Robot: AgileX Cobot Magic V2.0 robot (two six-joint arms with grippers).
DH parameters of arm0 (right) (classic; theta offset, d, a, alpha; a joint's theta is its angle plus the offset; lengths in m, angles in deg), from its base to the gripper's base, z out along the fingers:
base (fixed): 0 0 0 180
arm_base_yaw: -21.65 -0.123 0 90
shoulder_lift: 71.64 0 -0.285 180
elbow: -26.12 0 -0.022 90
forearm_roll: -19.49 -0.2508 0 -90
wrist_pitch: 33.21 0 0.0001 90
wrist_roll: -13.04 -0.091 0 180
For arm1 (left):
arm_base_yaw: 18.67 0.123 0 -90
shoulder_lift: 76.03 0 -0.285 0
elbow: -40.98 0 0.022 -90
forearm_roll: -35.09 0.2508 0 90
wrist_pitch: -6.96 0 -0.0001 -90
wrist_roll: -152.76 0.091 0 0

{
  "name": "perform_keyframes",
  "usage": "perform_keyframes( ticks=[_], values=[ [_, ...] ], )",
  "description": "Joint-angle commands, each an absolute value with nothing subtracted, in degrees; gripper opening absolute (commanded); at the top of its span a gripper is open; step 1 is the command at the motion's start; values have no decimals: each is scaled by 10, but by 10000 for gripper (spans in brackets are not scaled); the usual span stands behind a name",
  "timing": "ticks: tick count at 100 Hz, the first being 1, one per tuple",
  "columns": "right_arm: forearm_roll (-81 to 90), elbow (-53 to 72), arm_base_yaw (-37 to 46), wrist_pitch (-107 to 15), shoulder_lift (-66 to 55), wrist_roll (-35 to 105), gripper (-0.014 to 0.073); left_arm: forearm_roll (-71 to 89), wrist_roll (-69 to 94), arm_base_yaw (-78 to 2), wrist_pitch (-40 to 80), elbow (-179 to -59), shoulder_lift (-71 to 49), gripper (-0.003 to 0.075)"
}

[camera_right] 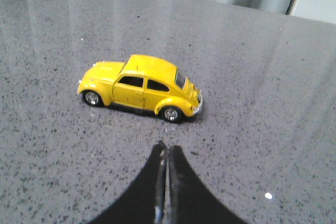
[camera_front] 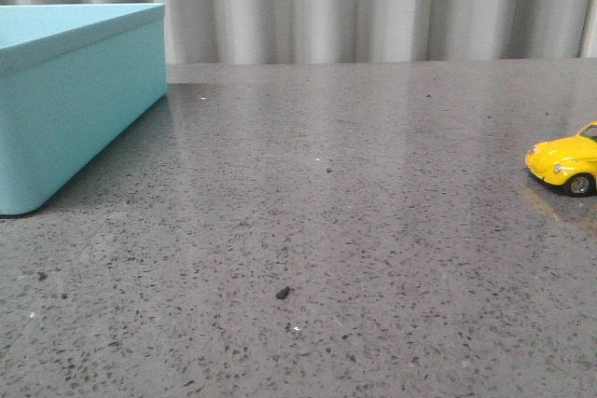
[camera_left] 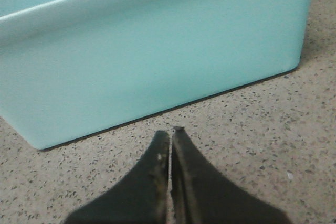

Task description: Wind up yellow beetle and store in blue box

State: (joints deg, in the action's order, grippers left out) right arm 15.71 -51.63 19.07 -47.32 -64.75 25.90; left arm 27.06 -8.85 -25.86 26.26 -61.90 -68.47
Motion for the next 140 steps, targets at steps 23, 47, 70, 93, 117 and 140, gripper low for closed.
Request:
perform_keyframes(
  ticks=[23, 47, 70, 93, 117, 140],
  values=[
    [72, -531, 191, -378, -655, 266, -43, 261, -92, -257, 239, -603, -703, -21],
    [-7, -531, 191, -347, -655, 266, -43, 211, -92, -257, 185, -603, -703, -21],
    [-19, -531, 191, -346, -655, 266, -43, -56, -92, -257, 135, -603, -703, -21],
    [-23, -531, 191, -311, -655, 262, -43, -63, -92, -257, 100, -603, -703, -21],
    [-105, -528, 191, -261, -655, 251, -43, -63, -92, -257, 53, -603, -702, -21],
    [-105, -525, 191, -244, -655, 251, -43, -63, -92, -257, 40, -603, -702, -21]
  ],
)
